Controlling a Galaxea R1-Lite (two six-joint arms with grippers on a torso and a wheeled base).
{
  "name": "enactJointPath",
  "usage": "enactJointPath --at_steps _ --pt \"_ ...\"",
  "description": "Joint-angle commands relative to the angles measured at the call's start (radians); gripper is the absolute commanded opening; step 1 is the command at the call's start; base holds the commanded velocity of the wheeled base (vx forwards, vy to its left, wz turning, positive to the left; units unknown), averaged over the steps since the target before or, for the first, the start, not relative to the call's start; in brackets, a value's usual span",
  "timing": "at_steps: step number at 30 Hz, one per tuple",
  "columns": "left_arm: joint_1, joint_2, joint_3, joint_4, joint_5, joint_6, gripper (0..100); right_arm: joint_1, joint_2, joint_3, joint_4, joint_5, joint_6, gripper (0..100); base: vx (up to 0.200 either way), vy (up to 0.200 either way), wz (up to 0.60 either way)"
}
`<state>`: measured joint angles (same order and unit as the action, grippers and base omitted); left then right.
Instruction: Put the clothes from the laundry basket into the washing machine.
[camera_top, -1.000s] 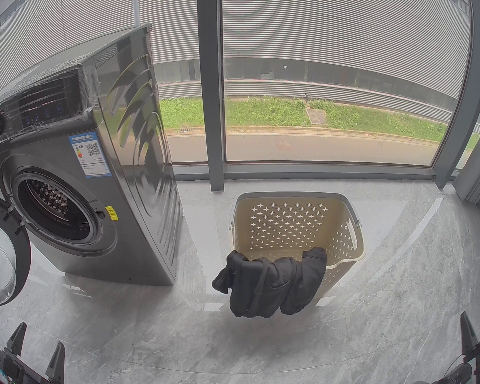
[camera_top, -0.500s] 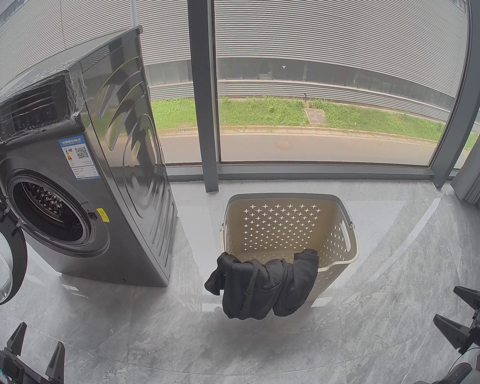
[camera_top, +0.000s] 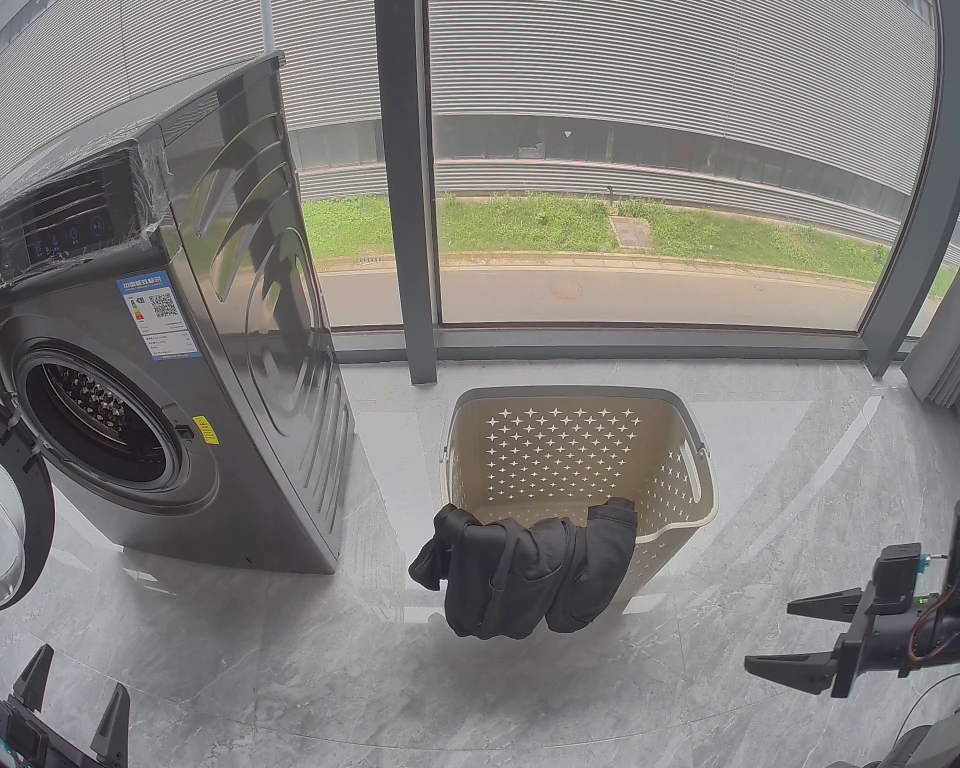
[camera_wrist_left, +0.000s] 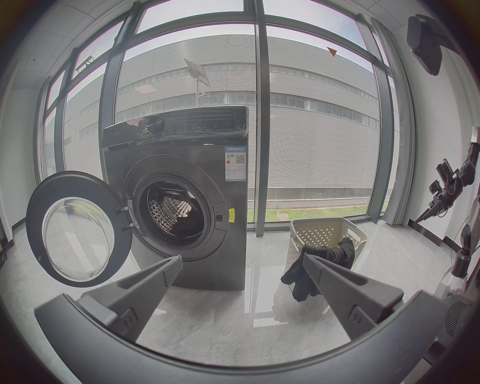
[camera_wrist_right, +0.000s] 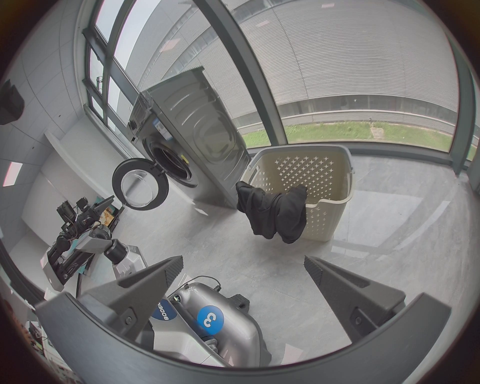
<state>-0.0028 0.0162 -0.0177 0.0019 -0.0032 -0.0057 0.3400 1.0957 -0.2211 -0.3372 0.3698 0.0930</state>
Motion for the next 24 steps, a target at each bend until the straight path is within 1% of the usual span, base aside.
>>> enactJointPath --at_steps 1,2,4,6,9,10,12,15,16,18,19,21,22,24 --pt "0.0 -0.013 0.016 0.0 0.0 0.0 100 0.06 0.234 0.002 -0.094 -0.006 0.004 100 0.0 0.0 0.0" --pt "0.0 -0.013 0.016 0.0 0.0 0.0 100 0.062 0.237 0.002 -0.097 -0.006 0.004 100 0.0 0.0 0.0" --pt "0.0 -0.013 0.016 0.0 0.0 0.0 100 0.076 0.308 0.0 -0.164 -0.014 0.002 100 0.0 0.0 0.0" --pt "0.001 -0.013 0.016 0.0 0.0 0.001 100 0.086 0.351 -0.007 -0.206 -0.015 0.002 100 0.0 0.0 0.0" --pt "0.0 -0.013 0.016 0.0 0.0 0.0 100 0.106 0.412 -0.026 -0.256 -0.017 0.002 100 0.0 0.0 0.0" --pt "0.0 -0.013 0.016 0.0 0.0 0.0 100 0.106 0.412 -0.026 -0.256 -0.017 0.002 100 0.0 0.0 0.0" --pt "0.0 -0.013 0.016 0.0 0.0 0.0 100 0.119 0.497 -0.064 -0.31 -0.051 0.008 100 0.0 0.0 0.0" --pt "0.0 -0.013 0.016 0.0 0.0 0.001 100 0.136 0.605 -0.092 -0.382 -0.088 0.03 100 0.0 0.0 0.0" --pt "0.0 -0.013 0.016 0.0 0.0 0.0 100 0.14 0.648 -0.1 -0.427 -0.104 0.036 100 0.0 0.0 0.0" --pt "0.0 -0.013 0.016 0.0 0.0 0.0 100 0.14 0.711 -0.115 -0.497 -0.121 0.039 100 0.0 0.0 0.0" --pt "0.0 -0.013 0.016 0.0 0.0 0.0 100 0.14 0.72 -0.118 -0.511 -0.124 0.039 100 0.0 0.0 0.0" --pt "0.001 -0.013 0.016 0.0 0.0 0.0 100 0.136 0.805 -0.149 -0.602 -0.137 0.036 100 0.0 0.0 0.0" --pt "0.0 -0.013 0.016 0.0 0.0 0.0 100 0.134 0.82 -0.155 -0.611 -0.138 0.036 100 0.0 0.0 0.0" --pt "0.0 -0.013 0.016 0.0 0.0 0.0 100 0.132 0.889 -0.192 -0.641 -0.164 0.033 100 0.0 0.0 0.0"
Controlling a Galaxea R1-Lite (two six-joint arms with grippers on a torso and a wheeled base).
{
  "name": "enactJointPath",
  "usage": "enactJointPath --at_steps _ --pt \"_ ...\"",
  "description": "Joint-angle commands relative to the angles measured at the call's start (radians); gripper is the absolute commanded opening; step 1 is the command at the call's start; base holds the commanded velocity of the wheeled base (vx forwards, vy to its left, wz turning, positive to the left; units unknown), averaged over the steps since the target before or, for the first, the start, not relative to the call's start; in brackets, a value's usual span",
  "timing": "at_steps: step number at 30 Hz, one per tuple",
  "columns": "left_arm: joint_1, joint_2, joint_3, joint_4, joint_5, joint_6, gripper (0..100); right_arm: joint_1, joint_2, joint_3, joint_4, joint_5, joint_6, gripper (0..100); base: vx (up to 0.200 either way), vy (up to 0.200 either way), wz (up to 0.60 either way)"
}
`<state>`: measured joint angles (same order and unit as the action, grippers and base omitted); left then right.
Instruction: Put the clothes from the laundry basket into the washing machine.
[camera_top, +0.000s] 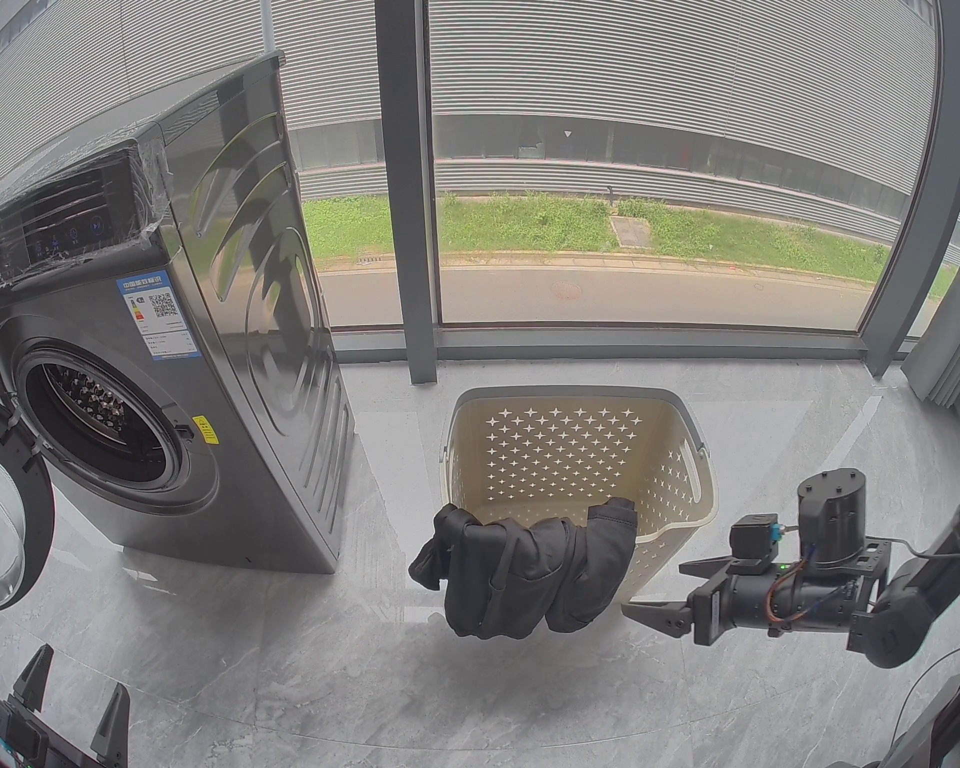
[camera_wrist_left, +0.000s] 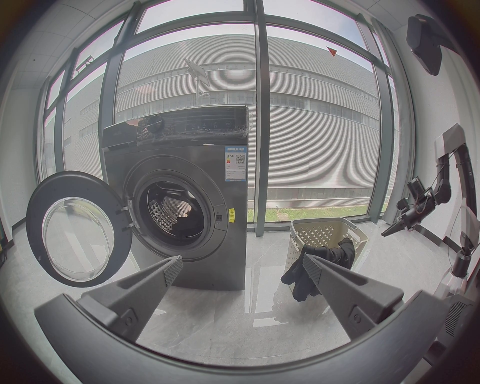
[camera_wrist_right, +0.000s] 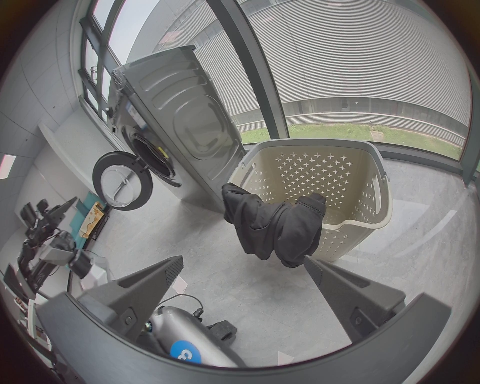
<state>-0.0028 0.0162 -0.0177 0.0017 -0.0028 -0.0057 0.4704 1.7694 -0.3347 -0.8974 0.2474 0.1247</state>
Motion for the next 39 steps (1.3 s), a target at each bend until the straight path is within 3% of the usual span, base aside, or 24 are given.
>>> enactJointPath --at_steps 1,12,17,39 --pt "0.0 -0.013 0.016 0.0 0.0 0.0 100 0.002 0.234 -0.093 -0.083 -0.051 0.001 100 0.0 0.0 0.0" --pt "0.0 -0.013 0.016 0.0 0.0 0.0 100 -0.016 0.357 -0.276 -0.057 -0.111 -0.01 100 0.0 0.0 0.0" --pt "0.001 -0.013 0.018 0.0 0.0 0.0 100 -0.035 0.41 -0.33 -0.049 -0.174 -0.013 100 0.0 0.0 0.0" --pt "0.0 -0.013 0.016 0.0 0.0 0.001 100 -0.035 0.522 -0.474 -0.041 -0.178 -0.01 100 0.0 0.0 0.0"
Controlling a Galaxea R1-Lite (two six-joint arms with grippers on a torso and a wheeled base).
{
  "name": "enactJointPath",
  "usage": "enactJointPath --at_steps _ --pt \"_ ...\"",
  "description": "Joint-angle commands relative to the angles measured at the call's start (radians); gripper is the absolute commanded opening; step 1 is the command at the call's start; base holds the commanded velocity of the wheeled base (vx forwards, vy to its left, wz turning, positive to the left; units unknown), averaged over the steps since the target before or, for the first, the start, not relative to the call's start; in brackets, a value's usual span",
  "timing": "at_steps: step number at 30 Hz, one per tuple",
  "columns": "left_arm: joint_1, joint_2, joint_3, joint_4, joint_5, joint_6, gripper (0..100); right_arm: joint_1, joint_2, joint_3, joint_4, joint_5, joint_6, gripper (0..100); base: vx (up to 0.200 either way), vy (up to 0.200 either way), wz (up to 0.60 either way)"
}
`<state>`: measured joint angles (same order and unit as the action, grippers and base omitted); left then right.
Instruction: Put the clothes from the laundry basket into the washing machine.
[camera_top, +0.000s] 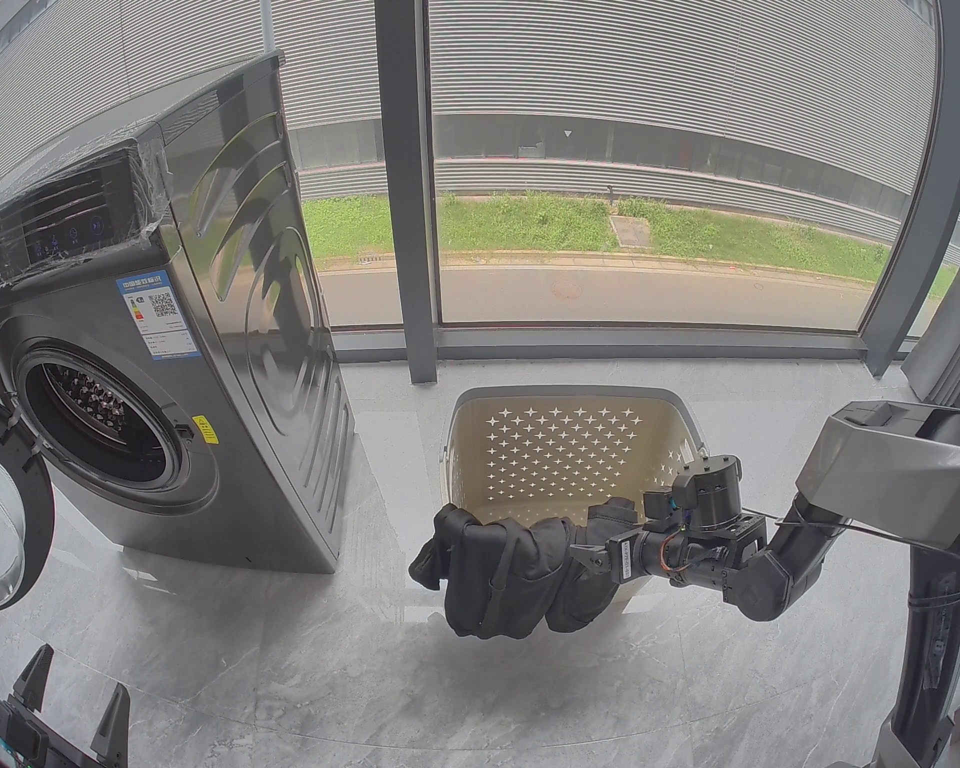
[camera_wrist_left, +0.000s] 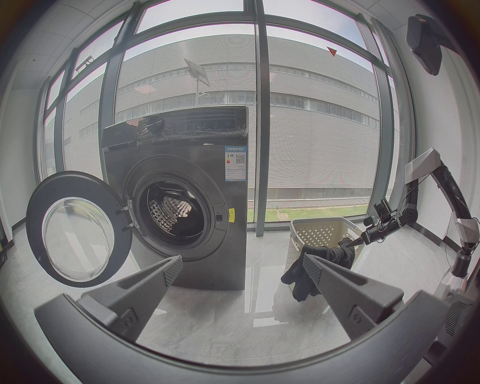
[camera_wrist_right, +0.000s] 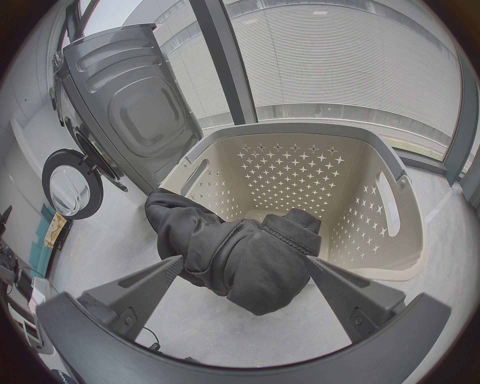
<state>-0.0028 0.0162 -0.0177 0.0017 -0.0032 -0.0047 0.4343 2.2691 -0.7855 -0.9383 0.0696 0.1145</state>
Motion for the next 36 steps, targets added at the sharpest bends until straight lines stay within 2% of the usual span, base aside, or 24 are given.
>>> enactJointPath --at_steps 1,11,17,23,36 --pt "0.0 -0.013 0.016 0.0 0.0 -0.001 100 0.001 0.029 -0.027 0.001 -0.001 0.001 100 0.0 0.0 0.0" --pt "0.0 -0.013 0.016 0.0 0.0 -0.001 100 -0.006 0.086 -0.081 0.009 -0.004 0.001 100 0.0 0.0 0.0" --pt "0.0 -0.013 0.016 0.0 0.0 -0.001 100 -0.028 0.07 -0.095 0.042 -0.034 -0.002 100 0.0 0.0 0.0" --pt "0.0 -0.013 0.016 0.0 0.0 0.0 100 -0.034 0.041 -0.092 0.047 -0.036 -0.012 100 0.0 0.0 0.0" --pt "0.0 -0.013 0.016 0.0 0.0 0.0 100 -0.012 0.116 -0.141 0.056 -0.036 -0.012 100 0.0 0.0 0.0"
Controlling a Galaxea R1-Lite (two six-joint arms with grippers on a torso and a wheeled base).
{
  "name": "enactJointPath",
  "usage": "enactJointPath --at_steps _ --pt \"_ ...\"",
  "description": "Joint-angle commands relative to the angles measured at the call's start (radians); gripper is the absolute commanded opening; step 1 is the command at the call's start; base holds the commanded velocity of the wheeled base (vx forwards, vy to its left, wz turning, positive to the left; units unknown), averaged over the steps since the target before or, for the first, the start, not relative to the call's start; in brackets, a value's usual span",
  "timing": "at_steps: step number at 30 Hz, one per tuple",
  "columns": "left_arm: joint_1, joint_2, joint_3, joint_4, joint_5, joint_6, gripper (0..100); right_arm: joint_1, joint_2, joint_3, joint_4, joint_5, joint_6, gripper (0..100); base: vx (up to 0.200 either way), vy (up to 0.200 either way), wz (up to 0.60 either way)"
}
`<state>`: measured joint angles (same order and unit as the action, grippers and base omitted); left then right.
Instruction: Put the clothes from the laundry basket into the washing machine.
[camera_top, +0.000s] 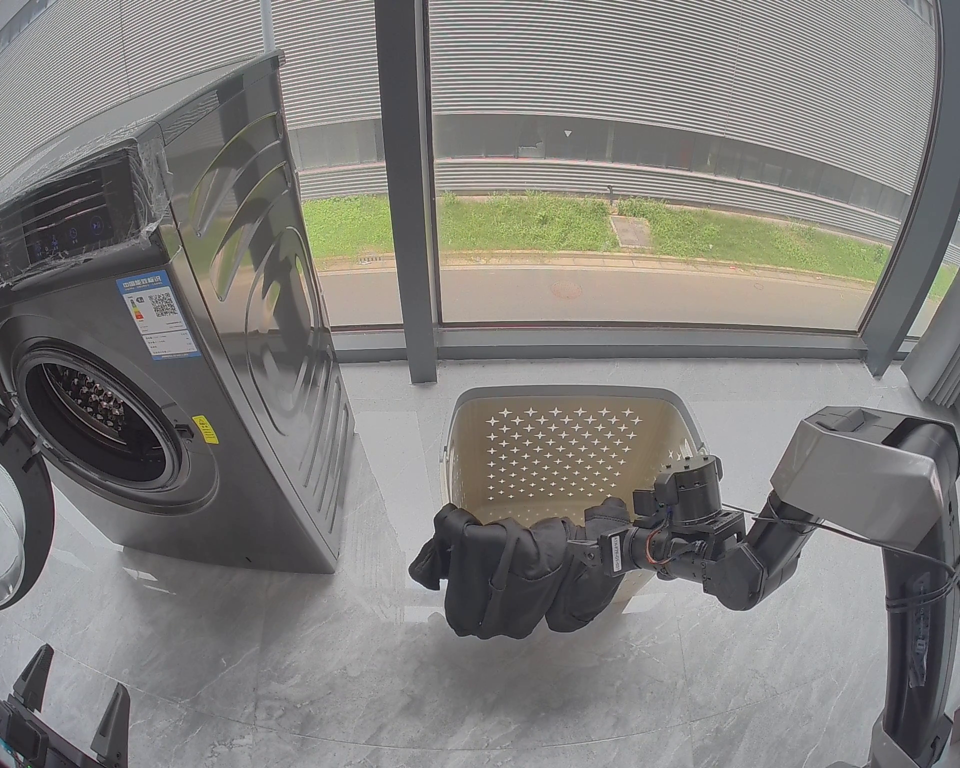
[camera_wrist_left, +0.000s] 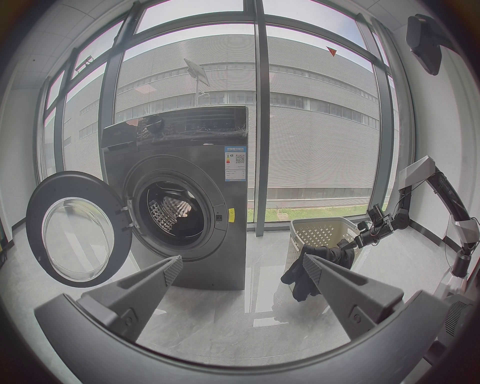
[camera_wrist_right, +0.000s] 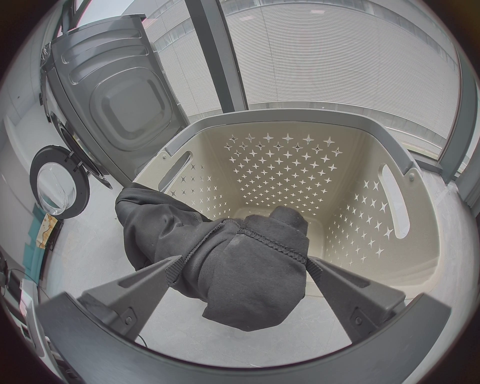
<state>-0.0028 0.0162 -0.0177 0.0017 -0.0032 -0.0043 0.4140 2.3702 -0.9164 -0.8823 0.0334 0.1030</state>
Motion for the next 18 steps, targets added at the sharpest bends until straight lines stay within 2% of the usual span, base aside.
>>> enactJointPath --at_steps 1,13,14,18 --pt "0.0 -0.013 0.016 0.0 0.0 0.0 100 0.012 0.02 -0.012 0.0 0.0 0.0 100 0.0 0.0 0.0" --pt "0.0 -0.013 0.016 0.0 0.0 0.0 100 0.028 0.058 -0.056 -0.001 -0.003 -0.002 100 0.0 0.0 0.0" --pt "0.0 -0.013 0.016 0.0 0.0 -0.002 100 0.028 0.058 -0.061 -0.001 -0.004 -0.002 0 0.0 0.0 0.0" --pt "0.001 -0.013 0.016 0.0 0.0 -0.002 100 0.029 0.067 -0.088 0.0 -0.02 -0.005 0 0.0 0.0 0.0"
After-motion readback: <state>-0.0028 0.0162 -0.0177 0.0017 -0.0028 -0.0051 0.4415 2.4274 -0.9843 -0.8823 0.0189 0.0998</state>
